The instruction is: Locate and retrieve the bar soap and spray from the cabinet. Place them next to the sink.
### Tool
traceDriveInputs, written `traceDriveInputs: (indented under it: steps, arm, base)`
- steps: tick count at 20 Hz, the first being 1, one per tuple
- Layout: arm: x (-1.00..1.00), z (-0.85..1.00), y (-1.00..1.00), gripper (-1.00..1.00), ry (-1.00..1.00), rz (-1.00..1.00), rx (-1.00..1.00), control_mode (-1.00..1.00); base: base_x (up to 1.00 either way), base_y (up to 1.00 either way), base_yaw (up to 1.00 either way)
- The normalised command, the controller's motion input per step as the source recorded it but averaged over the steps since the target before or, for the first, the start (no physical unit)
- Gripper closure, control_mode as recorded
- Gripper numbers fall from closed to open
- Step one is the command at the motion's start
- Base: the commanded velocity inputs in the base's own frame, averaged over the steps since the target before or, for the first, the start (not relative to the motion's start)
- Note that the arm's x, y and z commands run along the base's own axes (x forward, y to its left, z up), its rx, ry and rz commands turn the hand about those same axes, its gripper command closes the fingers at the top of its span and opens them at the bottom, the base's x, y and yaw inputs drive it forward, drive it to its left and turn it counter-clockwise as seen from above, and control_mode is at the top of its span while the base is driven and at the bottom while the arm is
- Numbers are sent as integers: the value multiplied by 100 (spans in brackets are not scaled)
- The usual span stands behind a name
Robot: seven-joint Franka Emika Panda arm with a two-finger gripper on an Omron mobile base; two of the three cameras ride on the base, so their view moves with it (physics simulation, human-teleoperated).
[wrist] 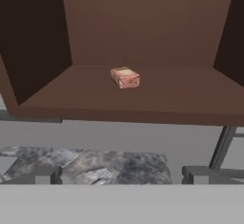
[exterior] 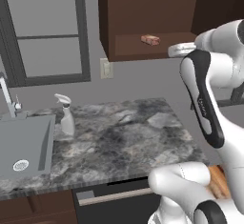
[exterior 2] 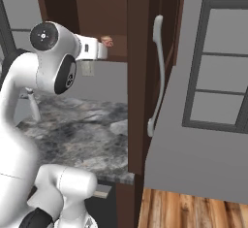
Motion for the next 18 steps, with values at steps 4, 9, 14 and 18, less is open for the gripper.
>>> traceDriveInputs:
  steps: [4, 9, 14, 18]
  arm:
    - [34, 2, 0, -100, 4, 0, -4, -100]
    - [45, -1, 1, -100, 1, 0, 0, -100]
    - [52, -3, 4, -100, 0, 1, 3, -100]
    - [37, 0, 2, -100, 0, 1, 0, -100]
  base:
    - [0, 0, 0]
    - [0, 0, 0]
    - [0, 0, 0]
    - [0, 0, 0]
